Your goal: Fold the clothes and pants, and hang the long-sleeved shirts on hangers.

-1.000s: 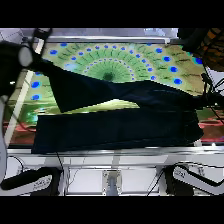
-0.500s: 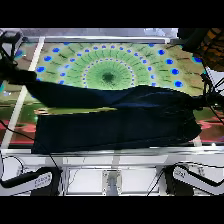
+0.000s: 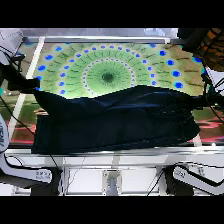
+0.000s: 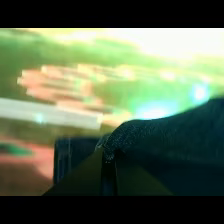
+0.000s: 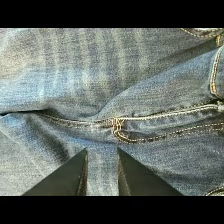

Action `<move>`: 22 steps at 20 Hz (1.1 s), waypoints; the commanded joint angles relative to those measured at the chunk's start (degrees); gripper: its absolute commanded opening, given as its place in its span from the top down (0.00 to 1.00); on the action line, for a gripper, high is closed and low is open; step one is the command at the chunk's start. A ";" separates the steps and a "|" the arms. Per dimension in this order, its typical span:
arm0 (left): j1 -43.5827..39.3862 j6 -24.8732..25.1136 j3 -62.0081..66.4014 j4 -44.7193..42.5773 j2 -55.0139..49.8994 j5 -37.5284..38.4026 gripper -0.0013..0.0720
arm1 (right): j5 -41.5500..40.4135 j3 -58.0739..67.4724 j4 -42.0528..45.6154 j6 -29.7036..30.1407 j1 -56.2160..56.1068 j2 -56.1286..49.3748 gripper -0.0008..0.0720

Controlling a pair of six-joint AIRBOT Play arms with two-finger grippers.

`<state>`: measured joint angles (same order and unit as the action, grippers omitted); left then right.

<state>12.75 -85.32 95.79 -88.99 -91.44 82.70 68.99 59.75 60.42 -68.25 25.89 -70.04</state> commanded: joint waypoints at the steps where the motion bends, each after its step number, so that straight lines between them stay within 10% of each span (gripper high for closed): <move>1: 0.26 -5.49 0.07 -0.74 -5.90 -14.71 0.94 | -0.63 0.02 0.00 -0.04 -0.04 -0.02 0.70; 8: -2.40 -3.15 0.07 -19.87 -5.73 -15.54 0.74 | -0.61 0.02 -0.26 -0.22 -0.09 0.00 0.70; 10: -3.48 12.72 0.07 -18.60 -5.14 -11.26 0.57 | -0.55 0.02 -0.26 -0.22 -0.09 0.00 0.70; 14: -6.38 37.44 -5.46 -0.31 -1.33 1.49 0.60 | -0.44 0.02 -0.24 0.04 -0.09 0.00 0.70; 22: -9.11 37.13 -29.35 -12.59 5.40 1.97 0.66 | -0.37 0.02 -0.20 1.99 -0.09 0.00 0.70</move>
<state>4.12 -50.00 73.52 -99.61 -88.18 83.83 68.82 59.75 60.20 -66.89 25.87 -70.04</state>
